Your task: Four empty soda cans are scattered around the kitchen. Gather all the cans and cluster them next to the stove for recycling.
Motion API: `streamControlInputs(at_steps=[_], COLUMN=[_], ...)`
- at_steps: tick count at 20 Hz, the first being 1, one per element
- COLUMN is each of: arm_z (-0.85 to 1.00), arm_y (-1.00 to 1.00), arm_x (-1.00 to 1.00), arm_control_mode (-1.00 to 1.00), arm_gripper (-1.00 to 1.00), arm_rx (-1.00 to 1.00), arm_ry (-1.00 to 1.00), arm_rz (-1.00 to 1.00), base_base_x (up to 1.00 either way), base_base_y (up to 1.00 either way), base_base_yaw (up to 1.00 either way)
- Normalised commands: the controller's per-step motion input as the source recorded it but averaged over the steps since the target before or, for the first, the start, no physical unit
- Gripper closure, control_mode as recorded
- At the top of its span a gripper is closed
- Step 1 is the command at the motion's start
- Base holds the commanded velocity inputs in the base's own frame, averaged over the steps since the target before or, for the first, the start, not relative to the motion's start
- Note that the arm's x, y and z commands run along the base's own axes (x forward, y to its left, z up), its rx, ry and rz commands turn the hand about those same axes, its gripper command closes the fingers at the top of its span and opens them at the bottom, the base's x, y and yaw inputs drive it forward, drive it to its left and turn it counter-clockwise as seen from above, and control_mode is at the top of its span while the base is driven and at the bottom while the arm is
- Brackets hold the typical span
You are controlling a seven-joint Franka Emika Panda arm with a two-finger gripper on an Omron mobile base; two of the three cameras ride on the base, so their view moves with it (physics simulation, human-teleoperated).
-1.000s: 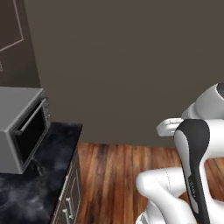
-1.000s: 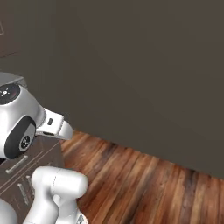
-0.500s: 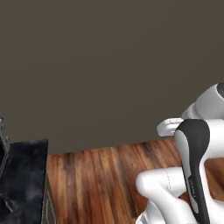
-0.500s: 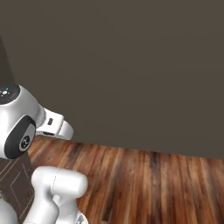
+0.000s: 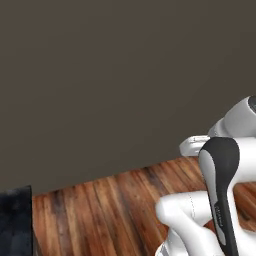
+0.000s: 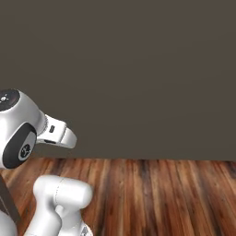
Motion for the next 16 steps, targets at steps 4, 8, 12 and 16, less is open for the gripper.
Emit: streamControlInputs(at_steps=[4, 8, 12, 16], arm_z=[0.0, 0.0, 0.0, 0.0], arm_y=[0.0, 0.0, 0.0, 0.0], arm_x=[0.0, 0.0, 0.0, 0.0], arm_control_mode=[1.0, 1.0, 1.0, 1.0], arm_gripper=[-1.0, -1.0, -1.0, -1.0], arm_rx=[0.0, 0.0, 0.0, 0.0], arm_ry=[0.0, 0.0, 0.0, 0.0], arm_rz=[0.0, 0.0, 0.0, 0.0], base_base_x=[0.75, 0.64, 0.13, 0.0], base_base_y=[-0.22, -0.2, -0.18, -0.13], base_base_yaw=[-0.17, -0.21, -0.39, -0.47])
